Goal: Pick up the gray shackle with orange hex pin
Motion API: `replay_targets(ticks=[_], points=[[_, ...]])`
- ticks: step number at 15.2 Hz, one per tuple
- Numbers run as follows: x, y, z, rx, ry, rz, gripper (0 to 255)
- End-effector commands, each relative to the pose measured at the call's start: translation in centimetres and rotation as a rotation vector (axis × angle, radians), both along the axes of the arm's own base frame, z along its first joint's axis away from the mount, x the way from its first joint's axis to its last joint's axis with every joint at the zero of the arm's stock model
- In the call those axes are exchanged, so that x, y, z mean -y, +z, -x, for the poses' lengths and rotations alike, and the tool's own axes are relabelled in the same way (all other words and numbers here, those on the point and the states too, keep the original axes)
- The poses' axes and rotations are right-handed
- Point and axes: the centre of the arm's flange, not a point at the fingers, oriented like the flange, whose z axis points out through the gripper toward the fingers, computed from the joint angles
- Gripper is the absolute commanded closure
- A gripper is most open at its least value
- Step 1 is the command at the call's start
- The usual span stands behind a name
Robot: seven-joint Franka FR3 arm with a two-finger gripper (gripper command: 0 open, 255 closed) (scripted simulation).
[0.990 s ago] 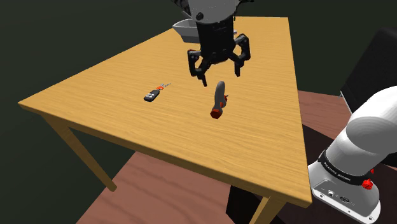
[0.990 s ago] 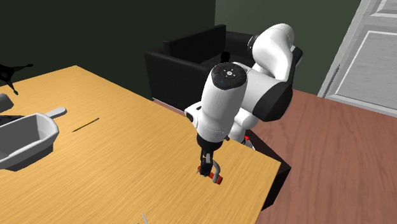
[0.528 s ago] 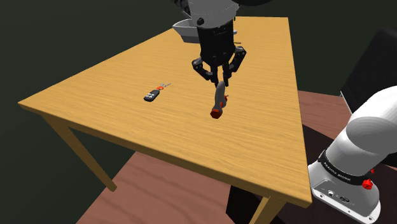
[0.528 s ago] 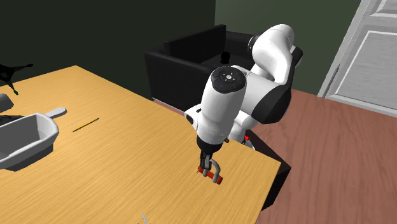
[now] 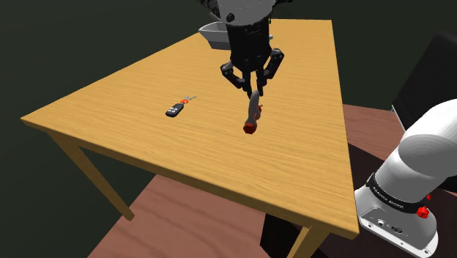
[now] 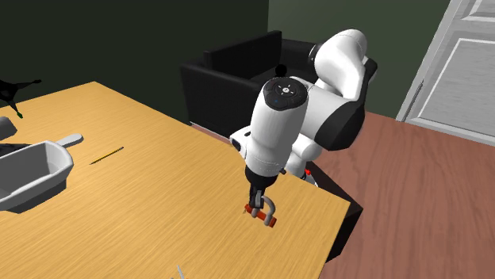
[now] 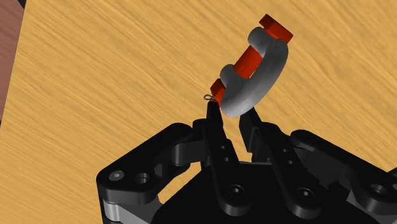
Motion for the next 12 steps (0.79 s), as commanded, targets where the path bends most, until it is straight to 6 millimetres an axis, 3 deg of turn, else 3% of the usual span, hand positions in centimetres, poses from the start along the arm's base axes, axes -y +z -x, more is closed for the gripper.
replay_targets(ticks=[1,12], points=[[0.0,1.1,0.0,0.0,0.0,0.0,255],[0.0,6.9,0.0,0.0,0.0,0.0,255]])
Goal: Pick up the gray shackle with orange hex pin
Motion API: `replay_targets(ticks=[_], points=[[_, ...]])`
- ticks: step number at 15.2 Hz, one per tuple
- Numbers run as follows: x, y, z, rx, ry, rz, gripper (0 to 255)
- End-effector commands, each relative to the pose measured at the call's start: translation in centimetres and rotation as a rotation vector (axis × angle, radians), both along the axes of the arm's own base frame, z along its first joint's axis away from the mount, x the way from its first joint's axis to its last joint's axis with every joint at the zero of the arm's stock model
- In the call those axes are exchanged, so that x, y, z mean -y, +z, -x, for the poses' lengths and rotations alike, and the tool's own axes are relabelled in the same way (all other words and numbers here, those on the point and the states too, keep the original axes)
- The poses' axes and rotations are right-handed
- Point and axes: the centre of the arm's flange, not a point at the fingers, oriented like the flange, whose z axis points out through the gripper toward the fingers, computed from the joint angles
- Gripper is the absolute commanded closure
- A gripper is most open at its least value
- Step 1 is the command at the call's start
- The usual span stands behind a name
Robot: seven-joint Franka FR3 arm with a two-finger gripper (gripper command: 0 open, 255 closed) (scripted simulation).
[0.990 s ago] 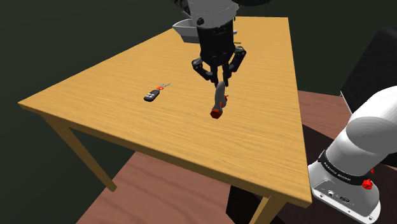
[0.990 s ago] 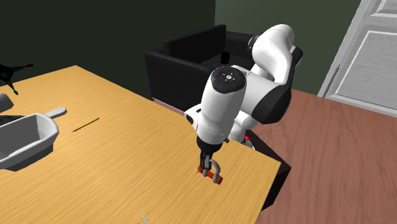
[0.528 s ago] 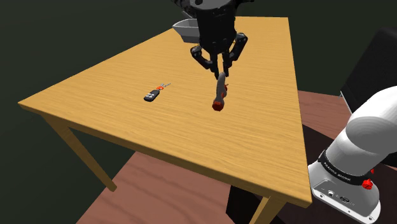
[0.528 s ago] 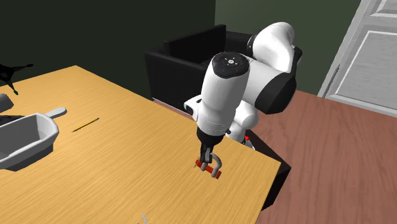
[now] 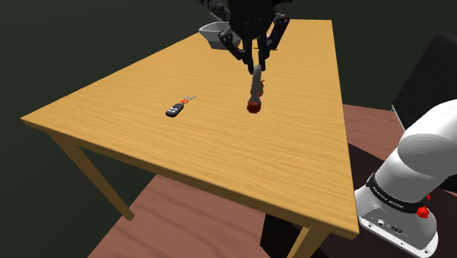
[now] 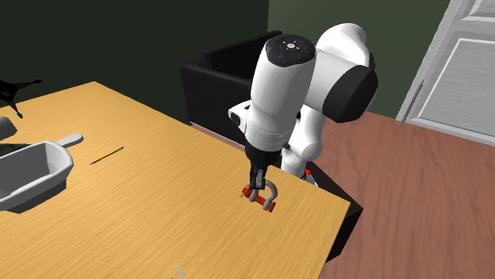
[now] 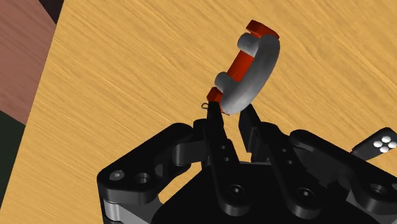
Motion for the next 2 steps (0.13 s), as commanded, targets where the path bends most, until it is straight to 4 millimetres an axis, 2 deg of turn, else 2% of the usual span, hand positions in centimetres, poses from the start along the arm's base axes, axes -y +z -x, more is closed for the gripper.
replay_targets(ticks=[1,2], points=[[-0.03,0.57,-0.06,0.0,0.0,0.0,255],[-0.03,0.57,-0.06,0.0,0.0,0.0,255]])
